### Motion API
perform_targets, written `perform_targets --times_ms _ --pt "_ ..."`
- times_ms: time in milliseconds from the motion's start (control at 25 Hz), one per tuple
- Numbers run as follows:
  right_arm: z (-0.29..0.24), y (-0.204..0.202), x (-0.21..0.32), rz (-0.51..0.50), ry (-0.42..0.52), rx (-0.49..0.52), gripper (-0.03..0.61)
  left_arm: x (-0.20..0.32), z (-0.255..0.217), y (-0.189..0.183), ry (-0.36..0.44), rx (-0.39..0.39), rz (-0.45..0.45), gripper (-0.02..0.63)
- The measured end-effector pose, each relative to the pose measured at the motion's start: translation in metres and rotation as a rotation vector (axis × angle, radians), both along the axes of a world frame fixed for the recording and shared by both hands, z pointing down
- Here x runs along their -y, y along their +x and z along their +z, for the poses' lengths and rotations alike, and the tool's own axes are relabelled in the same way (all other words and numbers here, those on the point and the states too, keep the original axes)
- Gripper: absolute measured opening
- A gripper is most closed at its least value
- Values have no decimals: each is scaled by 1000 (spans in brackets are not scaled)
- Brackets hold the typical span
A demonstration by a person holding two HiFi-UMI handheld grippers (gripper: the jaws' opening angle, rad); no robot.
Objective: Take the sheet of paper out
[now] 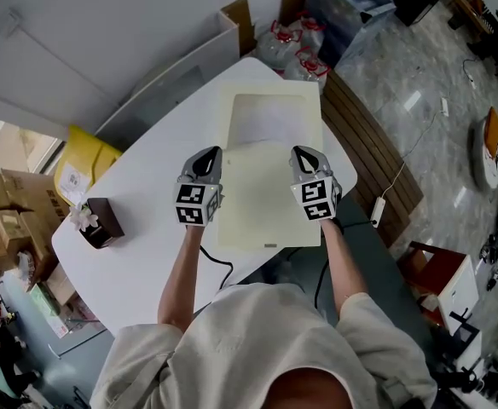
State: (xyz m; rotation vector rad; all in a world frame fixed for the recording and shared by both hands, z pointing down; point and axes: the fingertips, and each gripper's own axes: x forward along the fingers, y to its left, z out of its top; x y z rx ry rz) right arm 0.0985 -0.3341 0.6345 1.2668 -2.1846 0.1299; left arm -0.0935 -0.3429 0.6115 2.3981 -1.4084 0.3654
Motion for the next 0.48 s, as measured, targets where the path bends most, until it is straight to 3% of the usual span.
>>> perform_targets --times_ms 480 --pt "64 -36 5 -348 57 -505 2 0 11 -7 -35 -19 -7 2"
